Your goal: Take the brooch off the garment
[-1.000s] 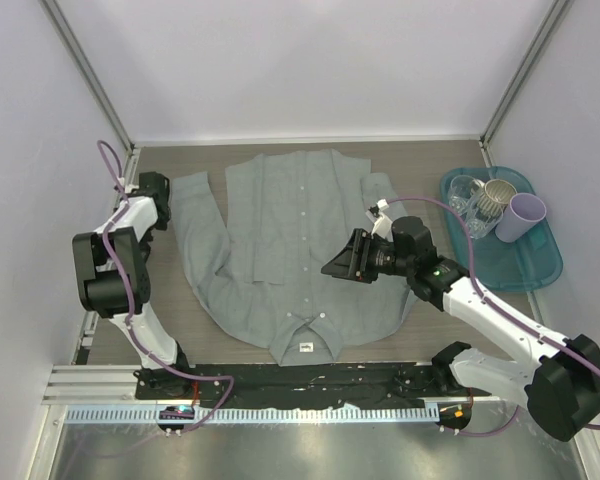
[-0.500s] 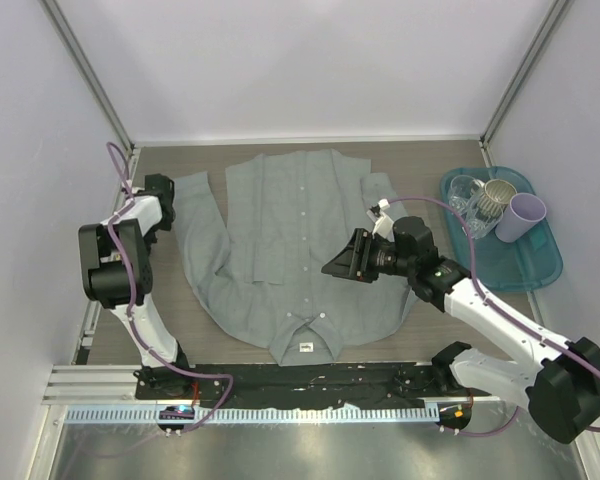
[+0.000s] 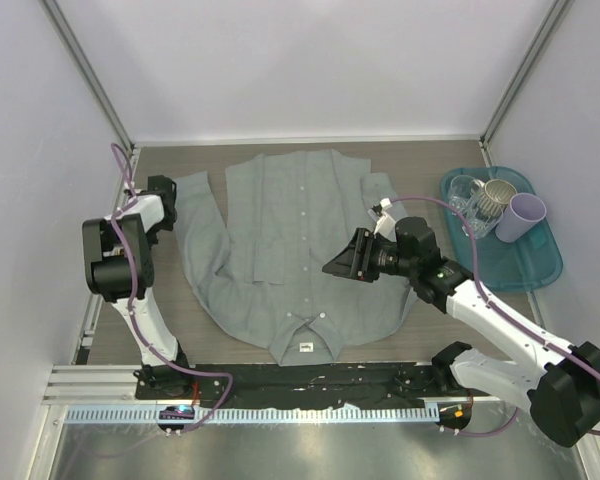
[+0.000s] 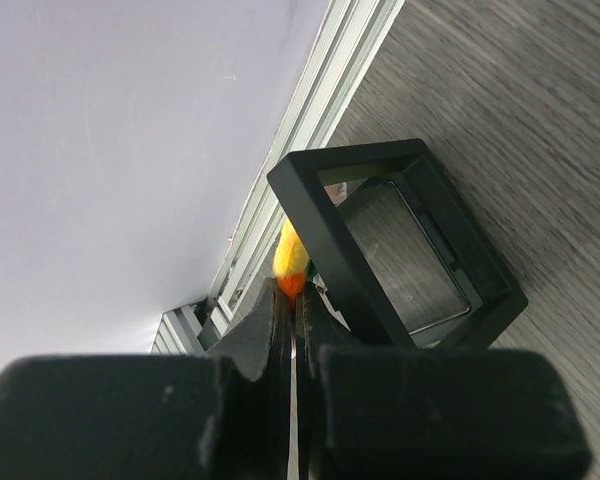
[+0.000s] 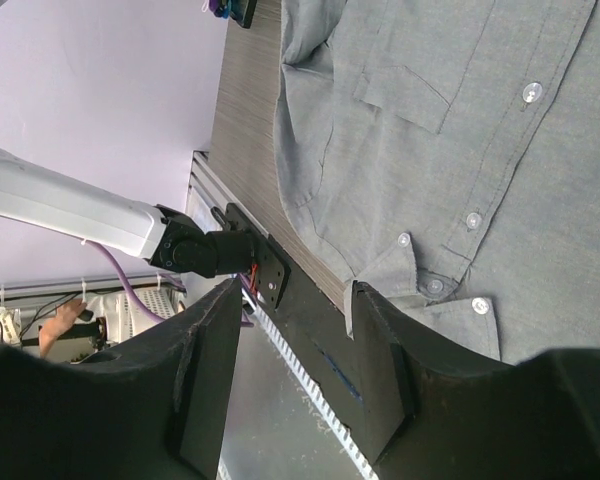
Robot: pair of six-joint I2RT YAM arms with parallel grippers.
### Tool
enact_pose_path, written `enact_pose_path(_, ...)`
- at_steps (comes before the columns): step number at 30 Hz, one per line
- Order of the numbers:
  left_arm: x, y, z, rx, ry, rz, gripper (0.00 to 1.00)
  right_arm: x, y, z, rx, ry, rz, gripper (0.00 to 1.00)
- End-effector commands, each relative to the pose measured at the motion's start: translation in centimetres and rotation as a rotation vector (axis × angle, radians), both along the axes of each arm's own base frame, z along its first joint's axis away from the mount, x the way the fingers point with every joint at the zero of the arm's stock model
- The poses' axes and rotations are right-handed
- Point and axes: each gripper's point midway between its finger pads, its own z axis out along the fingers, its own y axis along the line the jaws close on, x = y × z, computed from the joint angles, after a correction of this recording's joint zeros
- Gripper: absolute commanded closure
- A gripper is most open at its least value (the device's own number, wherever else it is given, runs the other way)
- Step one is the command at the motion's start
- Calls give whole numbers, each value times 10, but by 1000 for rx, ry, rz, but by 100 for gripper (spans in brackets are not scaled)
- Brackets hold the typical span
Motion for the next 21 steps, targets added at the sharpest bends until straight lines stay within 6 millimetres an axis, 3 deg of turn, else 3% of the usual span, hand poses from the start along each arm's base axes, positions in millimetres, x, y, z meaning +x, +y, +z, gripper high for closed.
enact_pose_path(1, 10, 2, 6, 33, -36, 18, 100, 4, 0, 21, 40, -62, -14, 47)
enact_pose_path(13, 13, -4, 0, 2, -43, 12, 95, 3, 0, 23, 50, -57, -15, 47)
enact_pose_path(21, 15, -11, 1, 6, -38, -7, 81, 2, 0, 23, 56, -53, -15, 47)
